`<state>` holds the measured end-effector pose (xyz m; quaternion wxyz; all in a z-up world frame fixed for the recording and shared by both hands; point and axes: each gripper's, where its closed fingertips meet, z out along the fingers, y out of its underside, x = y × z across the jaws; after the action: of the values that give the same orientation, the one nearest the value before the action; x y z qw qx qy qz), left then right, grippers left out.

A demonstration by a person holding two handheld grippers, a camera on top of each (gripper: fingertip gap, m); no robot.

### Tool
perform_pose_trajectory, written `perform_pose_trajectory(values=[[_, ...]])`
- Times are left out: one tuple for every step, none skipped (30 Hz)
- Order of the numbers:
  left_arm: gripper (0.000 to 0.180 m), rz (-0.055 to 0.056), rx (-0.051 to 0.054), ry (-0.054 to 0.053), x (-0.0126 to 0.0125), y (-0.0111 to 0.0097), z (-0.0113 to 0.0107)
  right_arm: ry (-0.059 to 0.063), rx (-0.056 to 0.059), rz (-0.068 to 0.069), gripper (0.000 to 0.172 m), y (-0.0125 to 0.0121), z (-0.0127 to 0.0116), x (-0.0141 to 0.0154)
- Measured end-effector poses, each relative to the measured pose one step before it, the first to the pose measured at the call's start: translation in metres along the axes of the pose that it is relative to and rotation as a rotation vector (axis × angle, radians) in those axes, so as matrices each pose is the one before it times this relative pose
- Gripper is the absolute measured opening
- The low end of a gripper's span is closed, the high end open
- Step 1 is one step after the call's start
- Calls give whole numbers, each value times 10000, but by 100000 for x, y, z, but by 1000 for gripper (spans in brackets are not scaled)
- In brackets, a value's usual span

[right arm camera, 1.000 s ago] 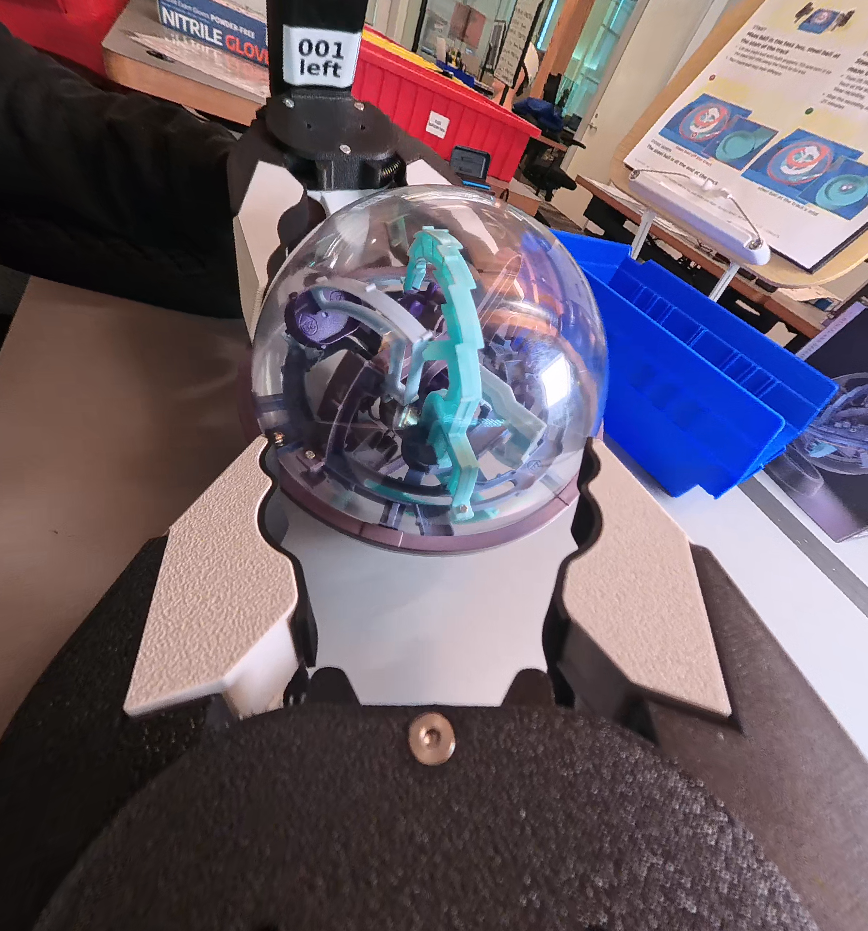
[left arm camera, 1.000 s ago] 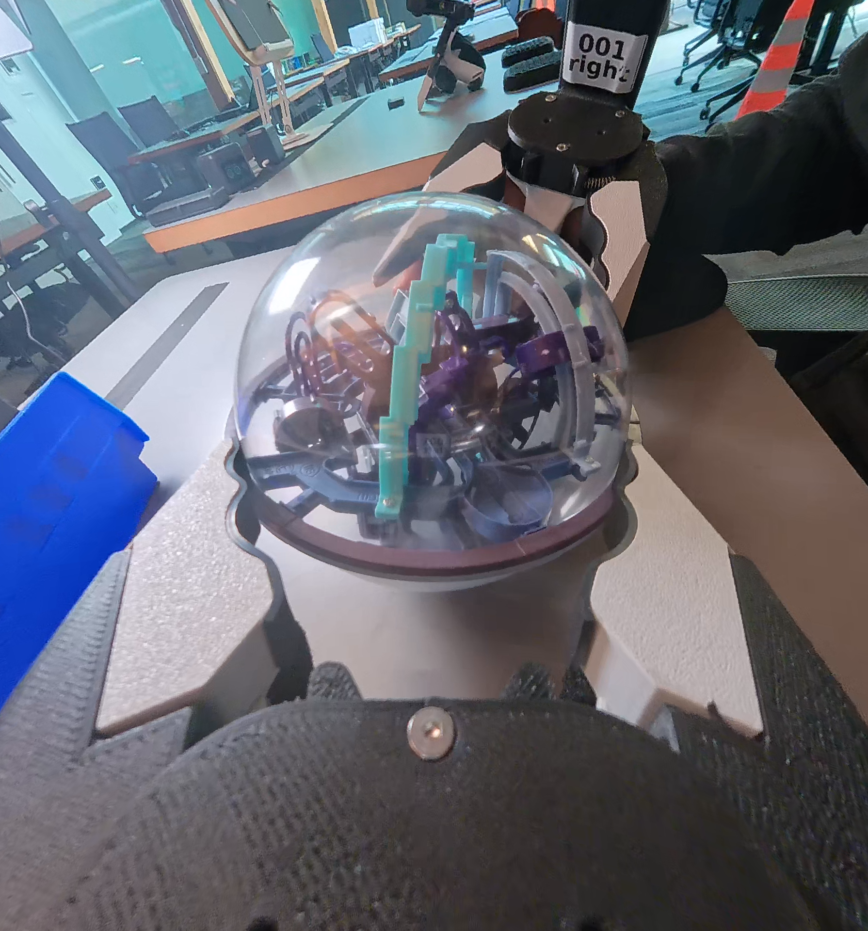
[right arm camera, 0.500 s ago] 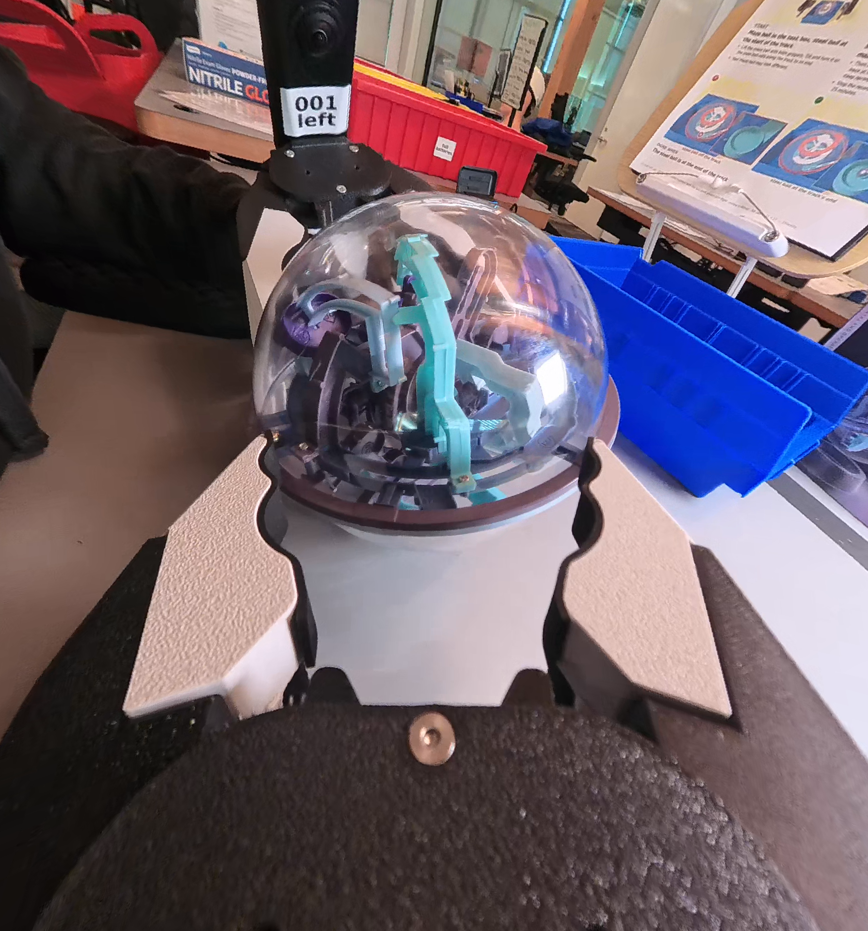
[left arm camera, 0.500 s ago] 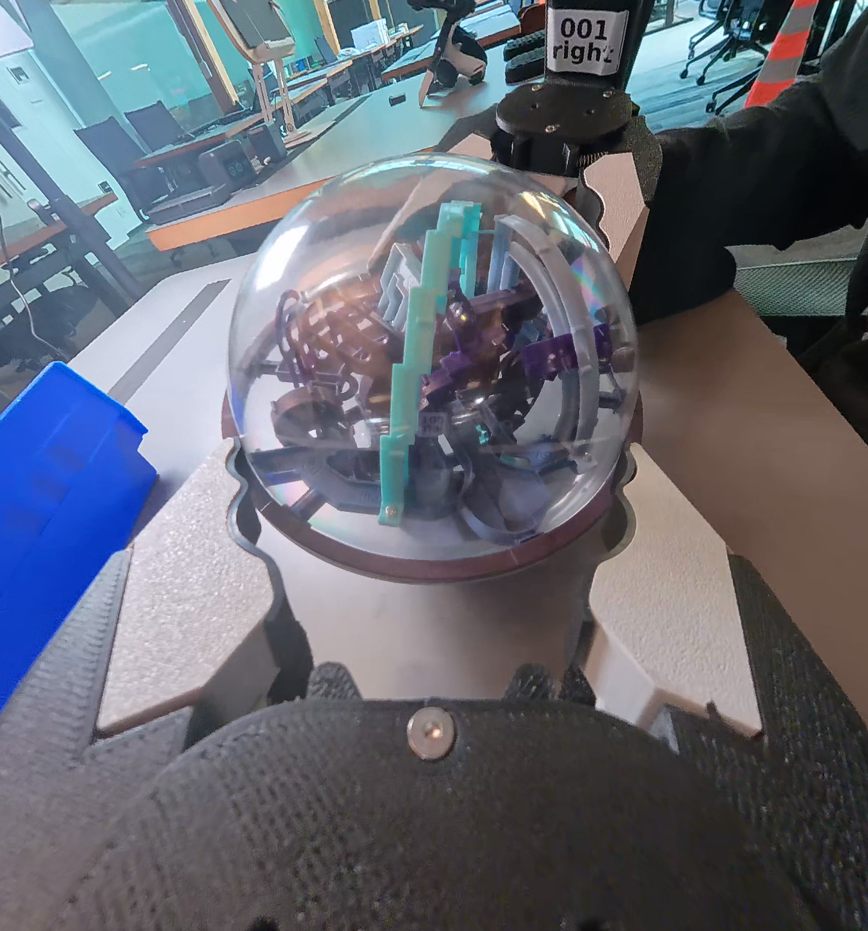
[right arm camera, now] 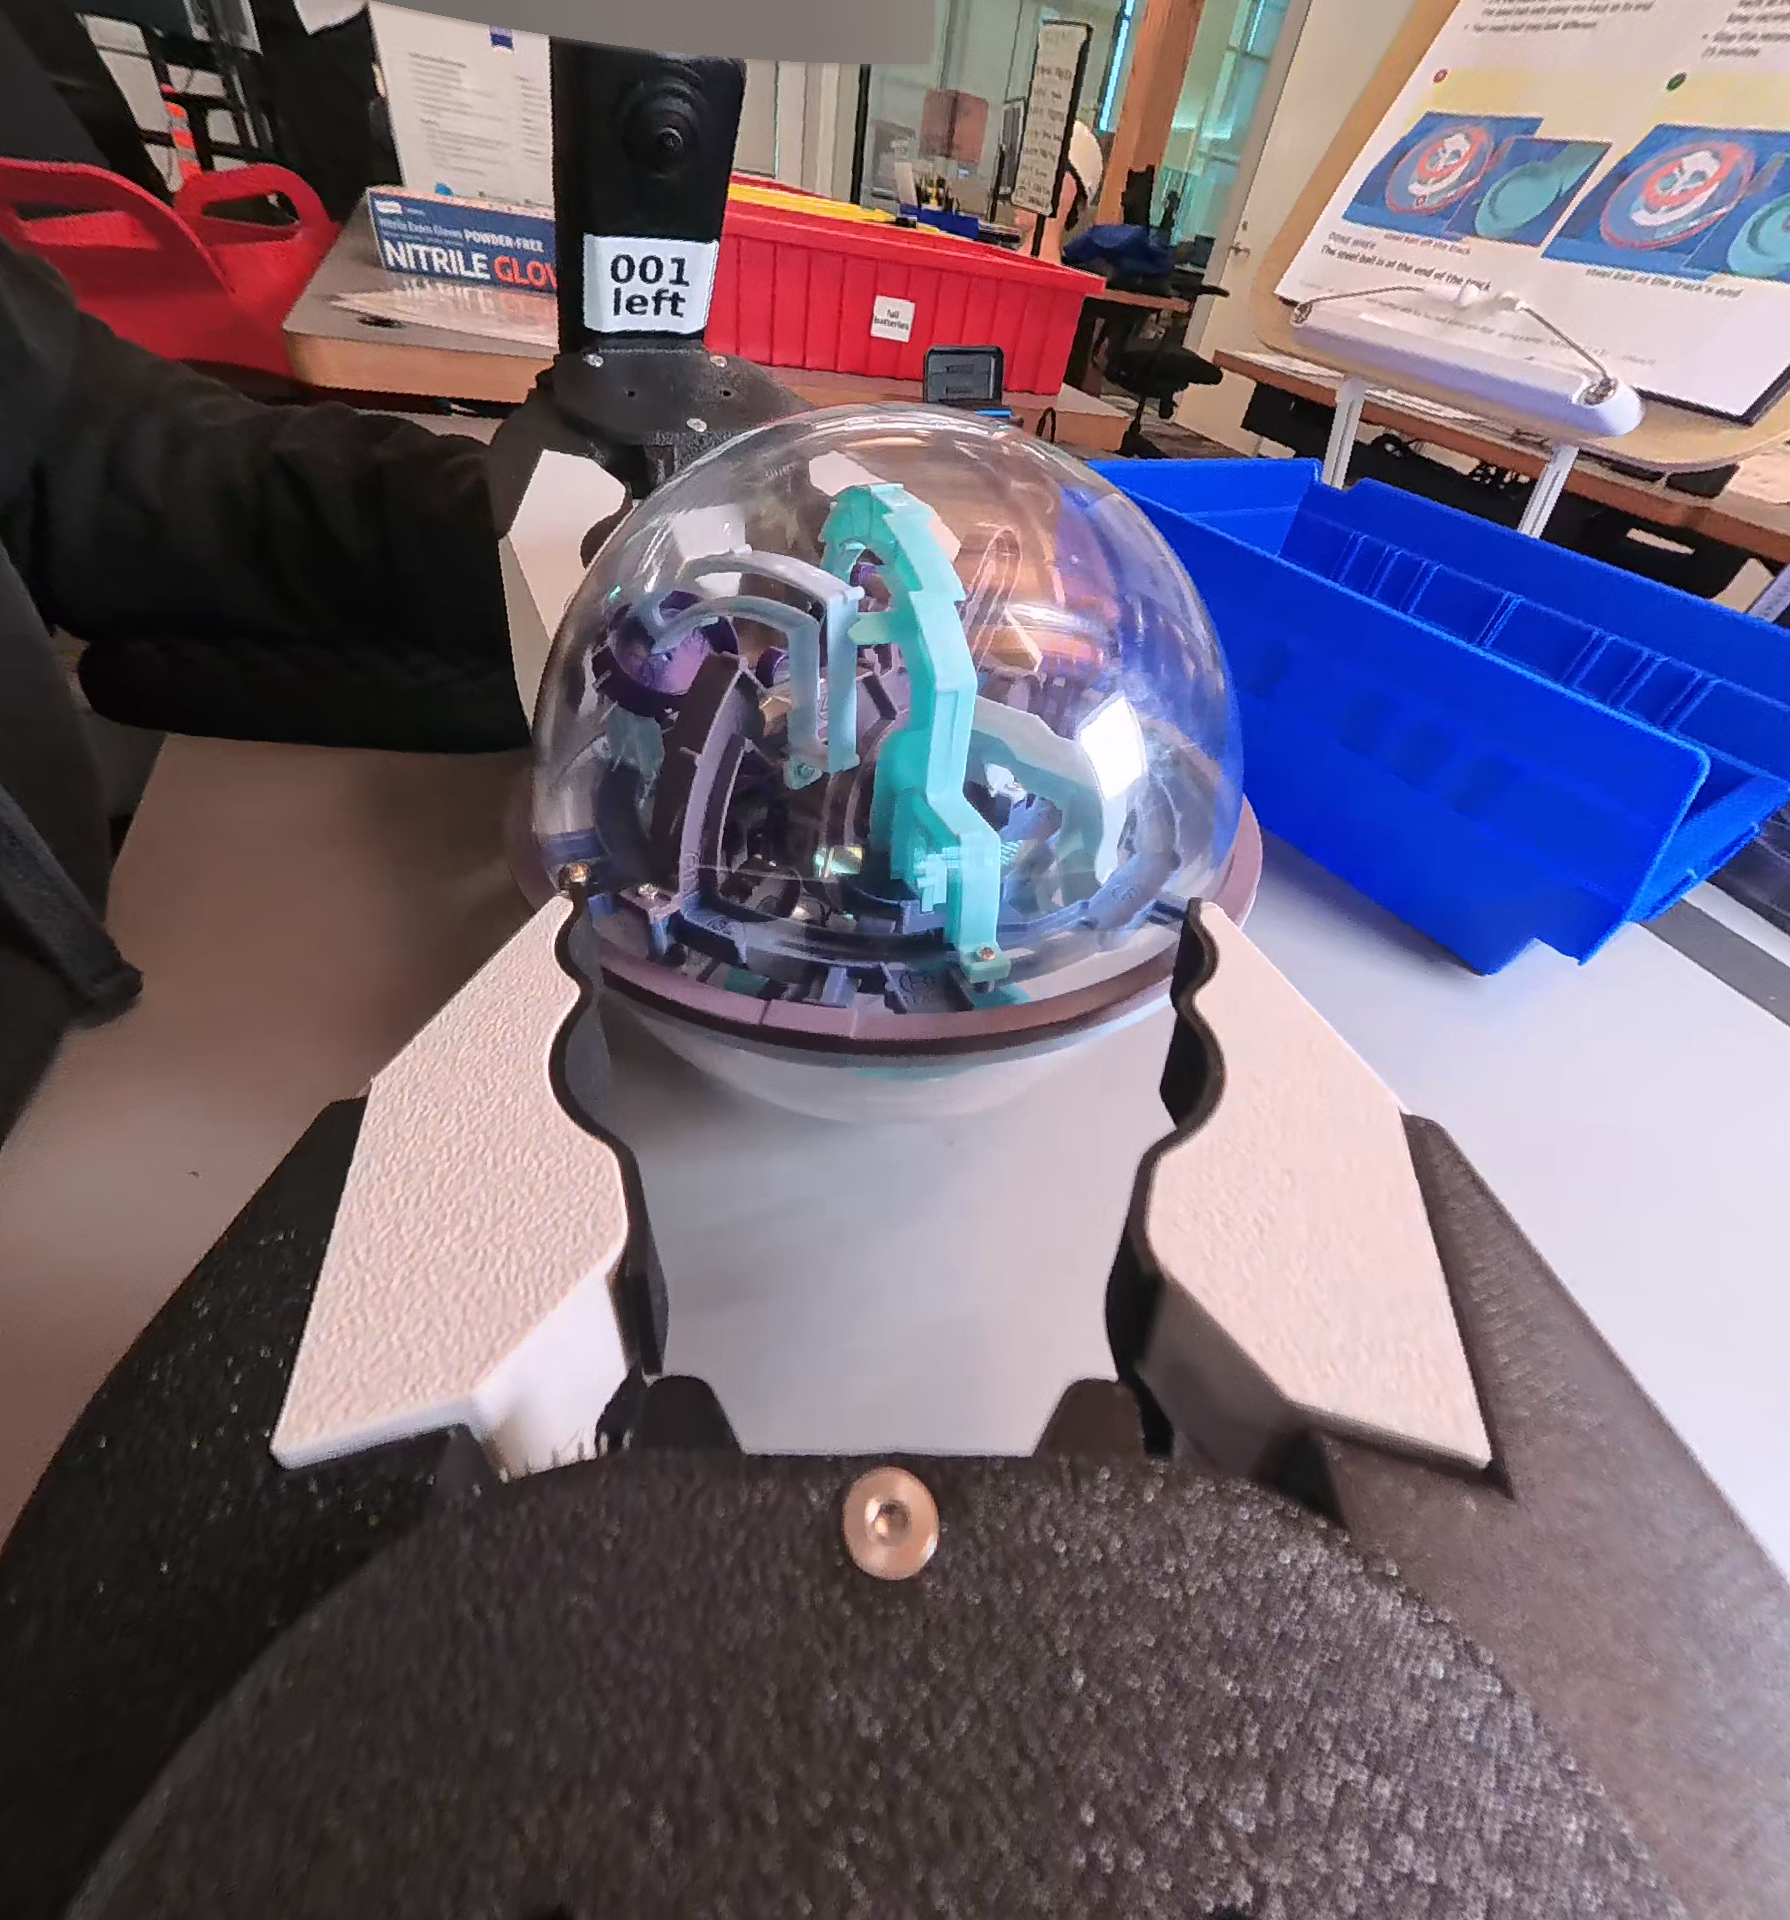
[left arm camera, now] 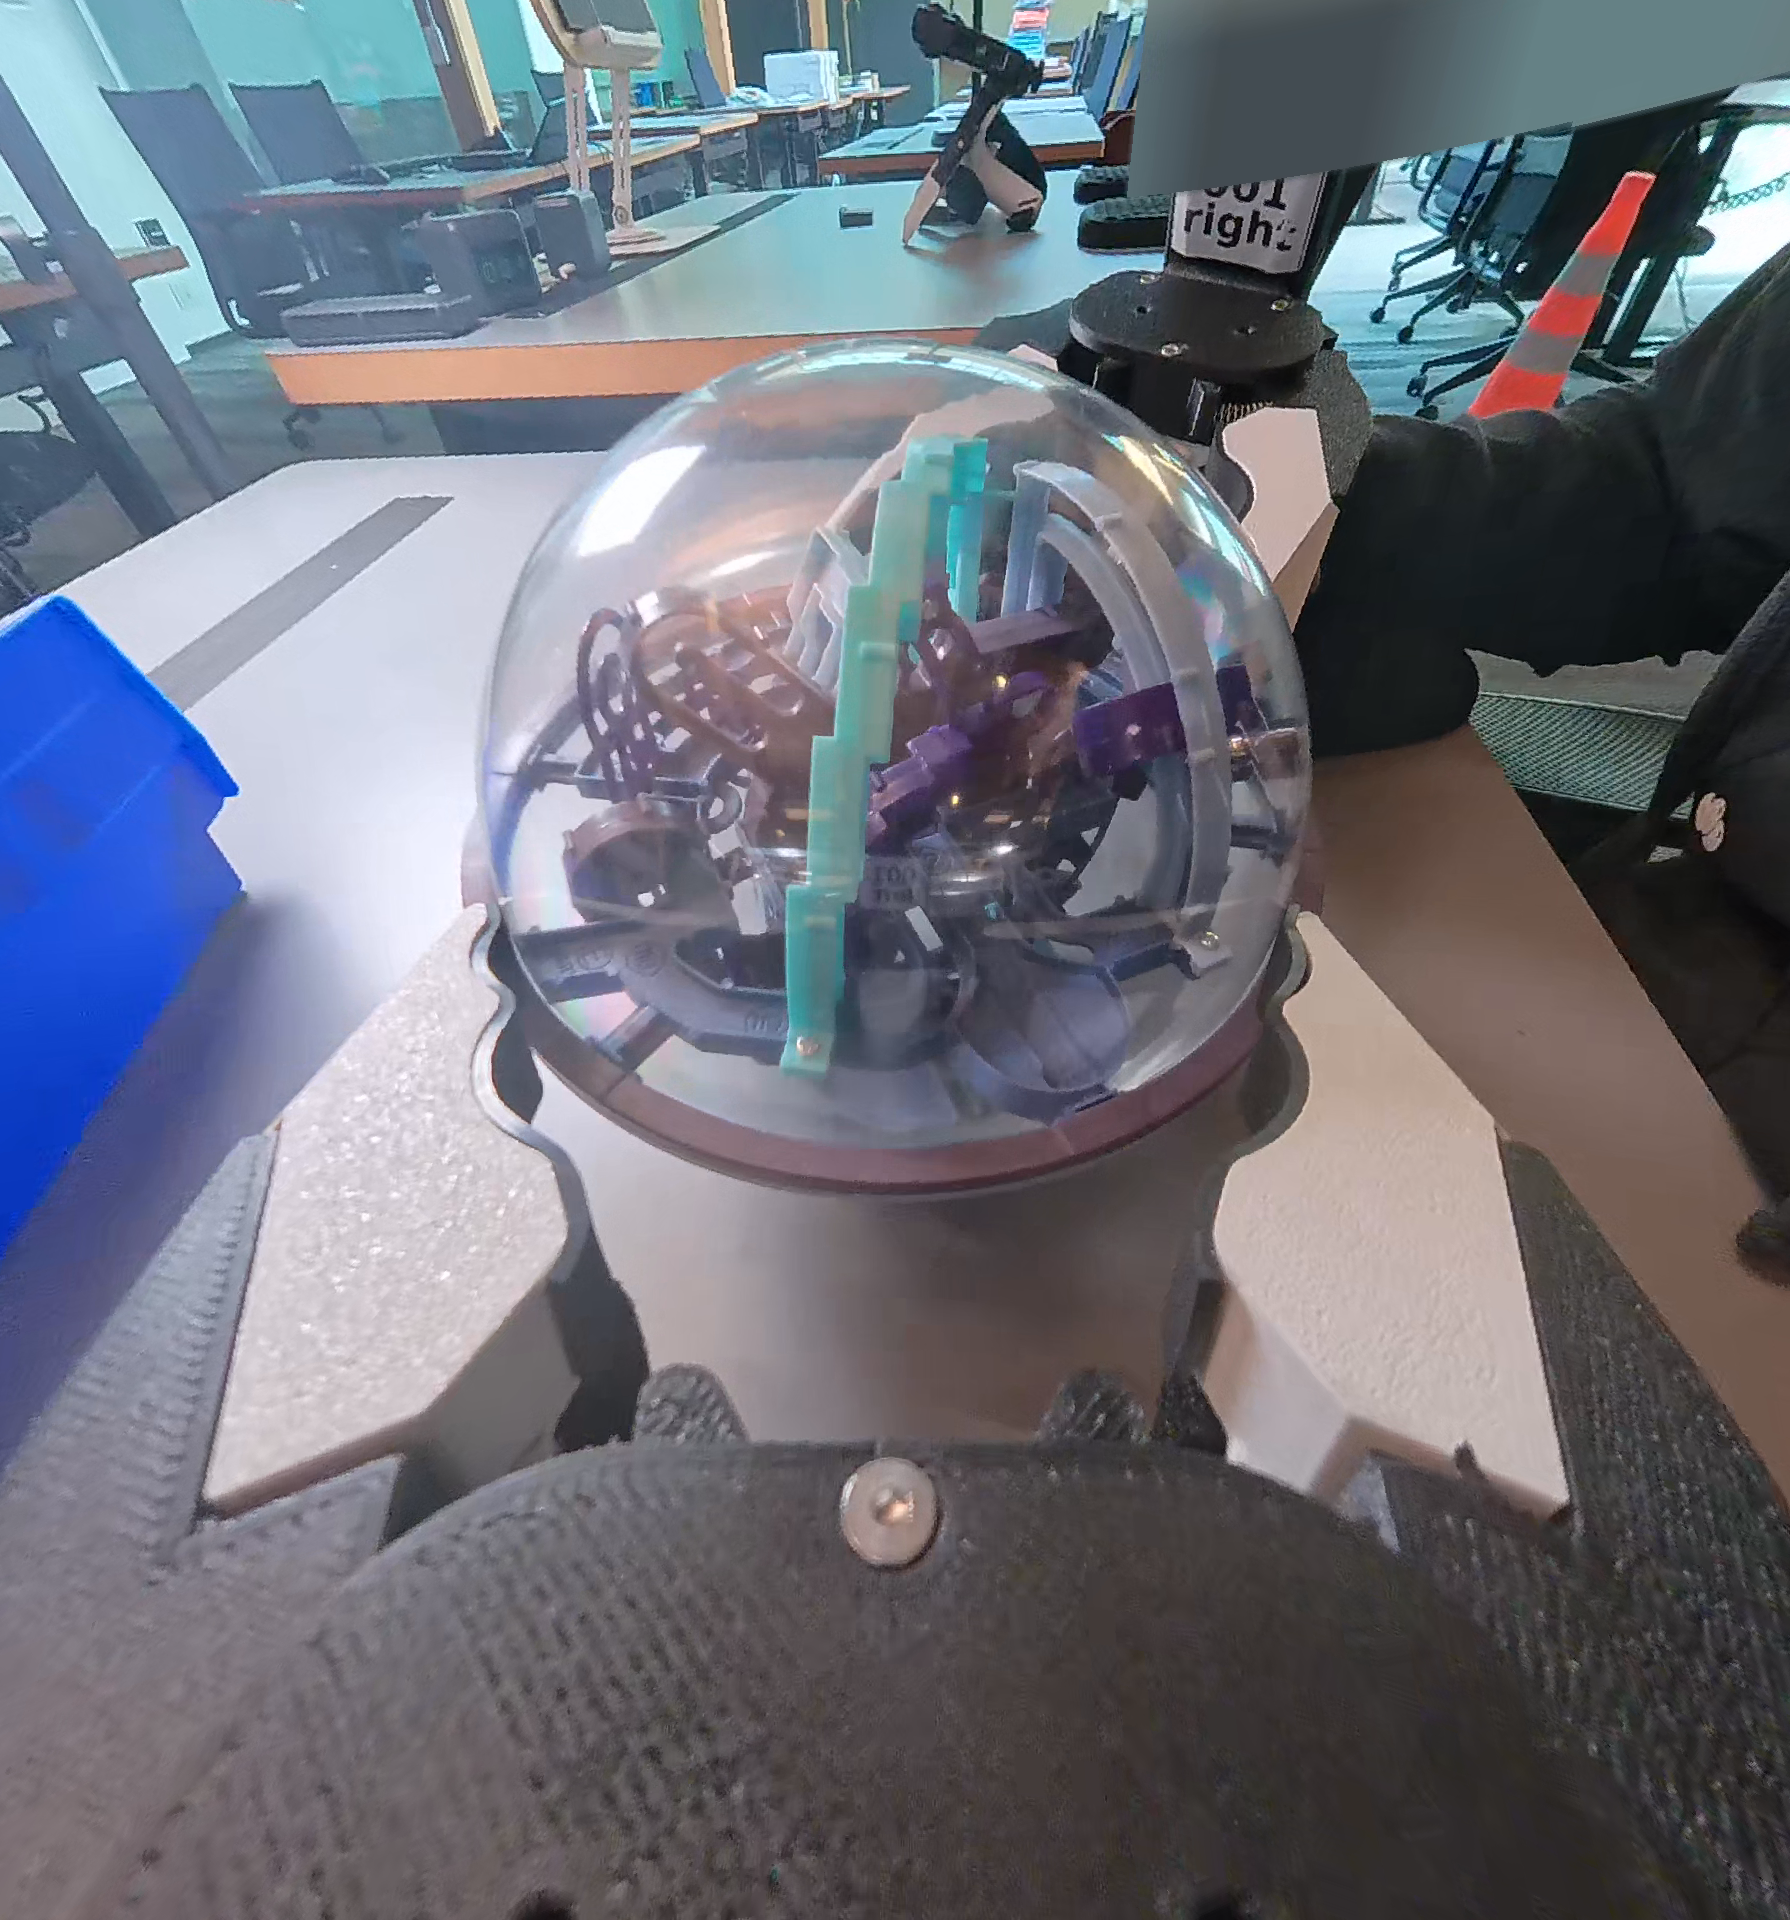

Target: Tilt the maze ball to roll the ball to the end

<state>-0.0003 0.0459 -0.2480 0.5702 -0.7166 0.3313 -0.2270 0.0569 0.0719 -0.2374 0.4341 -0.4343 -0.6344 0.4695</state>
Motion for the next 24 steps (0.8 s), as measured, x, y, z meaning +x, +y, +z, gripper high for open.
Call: perform_pose_trajectory(values=[[137, 7, -5, -7, 5, -9, 15, 0, 1, 2, 108, 9, -7, -6], [137, 2, 1, -5, 12, -14, 6, -5, 3, 13, 108, 2, -14, 9], [137, -3, -1, -4, 2, -10, 4, -7, 1, 16, 108, 1, 6, 1], [137, -6, -2, -4, 5, -15, -13, -8, -6, 15, 108, 14, -11, 7], [137, -1, 5, -5, 7, -27, -1, -9, -10, 15, 108, 14, 8, 1], [137, 9, -1, -7, 10, -29, -8, -5, -5, 3, 108, 7, -3, -9], [137, 28, -5, -13, 18, -16, -7, 1, -5, -13, 108, 4, 1, -9], [137, 46, -1, -18, 25, -33, -6, 5, -10, -24, 108, 15, 6, -26], [137, 66, 2, -21, 15, -27, -9, 8, -15, -33, 109, 10, 3, -23], [136, 100, 19, -25, 28, -49, -23, 12, -23, -45, 109, 26, 13, -28], [136, 133, 29, -21, 33, -45, -19, 15, -24, -62, 109, 20, 19, -40], [136, 157, 21, -12, 50, -46, -33, 18, -18, -85, 109, 16, 14, -64], [136, 139, 3, -7, 48, -23, -39, 22, -17, -98, 110, -1, 17, -68], [136, 116, 3, -2, 49, -23, -33, 20, -20, -91, 110, 15, 14, -67], [136, 94, 11, 6, 53, -41, -37, 14, -17, -76, 110, 6, 7, -55], [136, 55, 7, 11, 25, -28, -33, 9, -6, -55, 110, -3, 9, -49], [136, 18, 6, 12, 26, -7, -16, 4, 2, -30, 110, -22, -9, -24], [136, -5, 11, 13, 2, -7, -13, 0, 7, -10, 110, -20, -5, -3], [136, -25, 14, 19, 5, 3, -16, -7, 12, 5, 110, -21, -15, -6], [136, -61, 17, 30, -5, -5, -11, -14, 16, 19, 110, -31, -11, 6], [136, -102, 20, 43, -8, -11, -19, -18, 25, 27, 109, -38, -26, 0], [136, -145, 15, 56, -15, 11, -23, -17, 34, 27, 109, -47, -31, 8], [136, -176, 15, 68, -17, 23, -23, -14, 37, 23, 108, -62, -31, 16], [136, -158, 30, 61, -32, 1, -34, -8, 31, 17, 107, -37, -37, 5]])
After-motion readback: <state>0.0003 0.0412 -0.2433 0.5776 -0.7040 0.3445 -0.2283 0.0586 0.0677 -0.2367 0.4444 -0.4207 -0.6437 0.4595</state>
